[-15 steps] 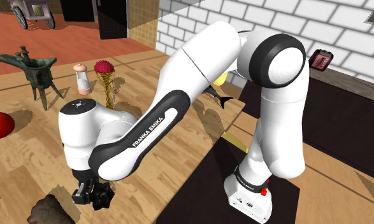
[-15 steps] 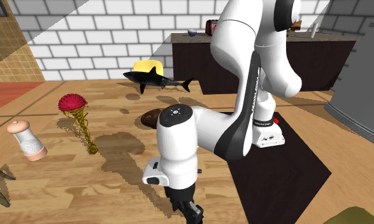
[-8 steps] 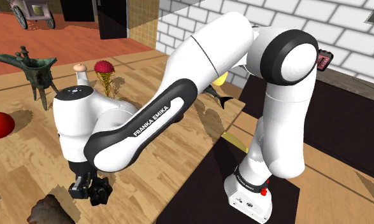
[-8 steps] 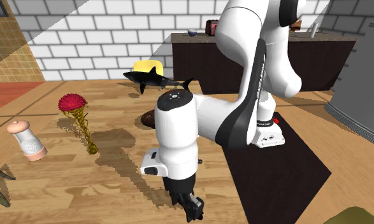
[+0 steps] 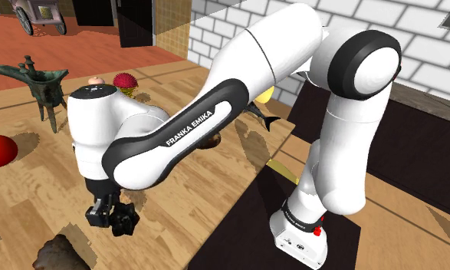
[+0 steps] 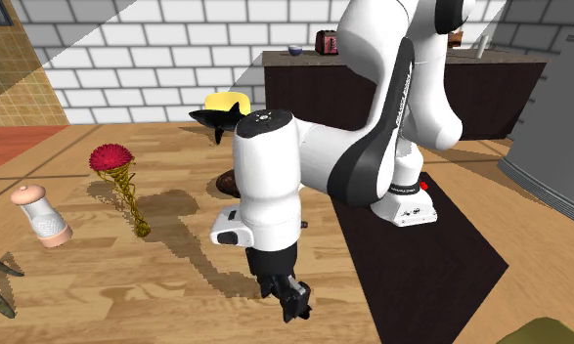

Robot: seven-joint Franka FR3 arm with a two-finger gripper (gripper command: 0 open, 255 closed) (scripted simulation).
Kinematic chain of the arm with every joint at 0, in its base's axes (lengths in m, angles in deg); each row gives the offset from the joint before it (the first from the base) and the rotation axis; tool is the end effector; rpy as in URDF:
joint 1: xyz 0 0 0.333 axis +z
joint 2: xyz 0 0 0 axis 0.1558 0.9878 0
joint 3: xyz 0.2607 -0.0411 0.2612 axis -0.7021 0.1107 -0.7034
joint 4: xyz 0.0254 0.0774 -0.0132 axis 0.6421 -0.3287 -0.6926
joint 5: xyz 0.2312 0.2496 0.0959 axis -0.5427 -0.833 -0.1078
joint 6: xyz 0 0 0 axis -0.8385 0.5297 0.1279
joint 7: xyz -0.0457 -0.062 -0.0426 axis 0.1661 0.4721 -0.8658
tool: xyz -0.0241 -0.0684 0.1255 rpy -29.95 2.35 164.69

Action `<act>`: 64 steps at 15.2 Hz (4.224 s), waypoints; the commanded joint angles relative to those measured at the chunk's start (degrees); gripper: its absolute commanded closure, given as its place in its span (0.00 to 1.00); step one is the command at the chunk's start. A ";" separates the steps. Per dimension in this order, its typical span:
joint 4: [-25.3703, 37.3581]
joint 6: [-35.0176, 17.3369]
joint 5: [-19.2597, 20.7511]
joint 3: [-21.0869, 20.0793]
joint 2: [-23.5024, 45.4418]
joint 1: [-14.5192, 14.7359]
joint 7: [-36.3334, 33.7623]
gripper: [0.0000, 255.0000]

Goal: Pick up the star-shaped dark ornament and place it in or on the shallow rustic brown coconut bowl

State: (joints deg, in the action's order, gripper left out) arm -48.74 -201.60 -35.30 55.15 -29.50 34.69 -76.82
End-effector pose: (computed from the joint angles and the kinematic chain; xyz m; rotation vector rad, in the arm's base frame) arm 0.3987 0.4196 0.3609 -2.8511 -1.0770 -0.0039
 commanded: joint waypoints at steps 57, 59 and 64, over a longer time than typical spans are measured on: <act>-1.01 -2.16 -7.93 20.60 5.03 -32.71 58.34 1.00; -1.01 -2.16 -7.93 20.60 5.03 -32.71 58.34 1.00; -1.02 -2.16 -7.93 20.60 5.02 -32.71 58.33 0.00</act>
State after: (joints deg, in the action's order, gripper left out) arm -49.76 -203.76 -43.23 75.75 -24.49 1.99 -18.49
